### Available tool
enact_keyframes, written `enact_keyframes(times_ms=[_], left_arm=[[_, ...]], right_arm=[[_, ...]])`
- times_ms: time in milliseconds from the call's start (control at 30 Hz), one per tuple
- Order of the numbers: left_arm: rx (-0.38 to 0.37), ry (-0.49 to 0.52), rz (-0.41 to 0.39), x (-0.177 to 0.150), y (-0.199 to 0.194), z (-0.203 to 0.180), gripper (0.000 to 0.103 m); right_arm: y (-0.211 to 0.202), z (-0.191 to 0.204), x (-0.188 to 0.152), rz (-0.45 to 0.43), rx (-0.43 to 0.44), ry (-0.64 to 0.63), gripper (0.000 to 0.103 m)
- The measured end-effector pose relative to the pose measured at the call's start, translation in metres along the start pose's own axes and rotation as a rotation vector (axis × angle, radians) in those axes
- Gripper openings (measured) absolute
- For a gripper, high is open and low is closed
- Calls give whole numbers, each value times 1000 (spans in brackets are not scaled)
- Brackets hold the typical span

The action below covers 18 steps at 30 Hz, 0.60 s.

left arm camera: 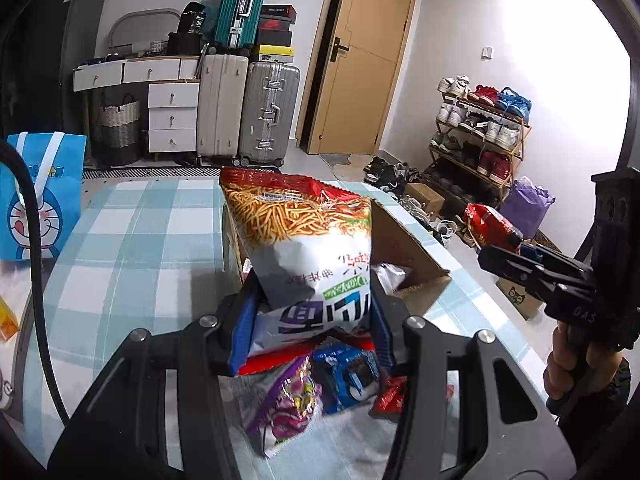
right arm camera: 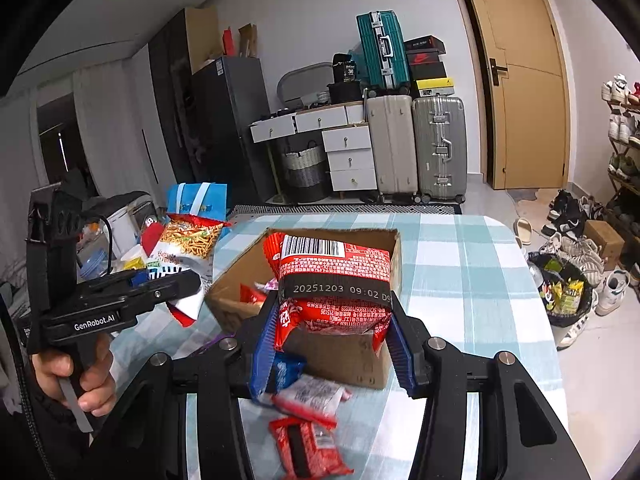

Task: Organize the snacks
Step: 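Lift both held snacks and carry them over the cardboard box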

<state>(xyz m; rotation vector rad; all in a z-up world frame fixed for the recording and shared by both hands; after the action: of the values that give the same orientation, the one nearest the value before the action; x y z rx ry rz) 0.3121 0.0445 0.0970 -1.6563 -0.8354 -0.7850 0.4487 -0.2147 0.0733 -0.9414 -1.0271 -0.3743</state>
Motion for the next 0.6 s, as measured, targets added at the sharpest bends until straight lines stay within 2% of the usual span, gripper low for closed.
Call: enact_keyframes(times_ms=[233,600], left_arm=[[26,6,-6,14,25,13,46],[51,27,28,21,72,14,46]], right_arm=[[25,-5,17,15,-3,-3,50],[74,-10,21,55,6,0,50]])
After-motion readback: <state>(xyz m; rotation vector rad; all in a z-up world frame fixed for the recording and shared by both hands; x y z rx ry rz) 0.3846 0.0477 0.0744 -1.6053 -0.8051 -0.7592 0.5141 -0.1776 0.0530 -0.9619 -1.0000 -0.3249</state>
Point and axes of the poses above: each gripper's, at about its wrist camera, not at the fingertips, and y roughly the way its jaws point, z to its left, x to its top, the point moved 7 cm from there along y, roughly the way its jaws point
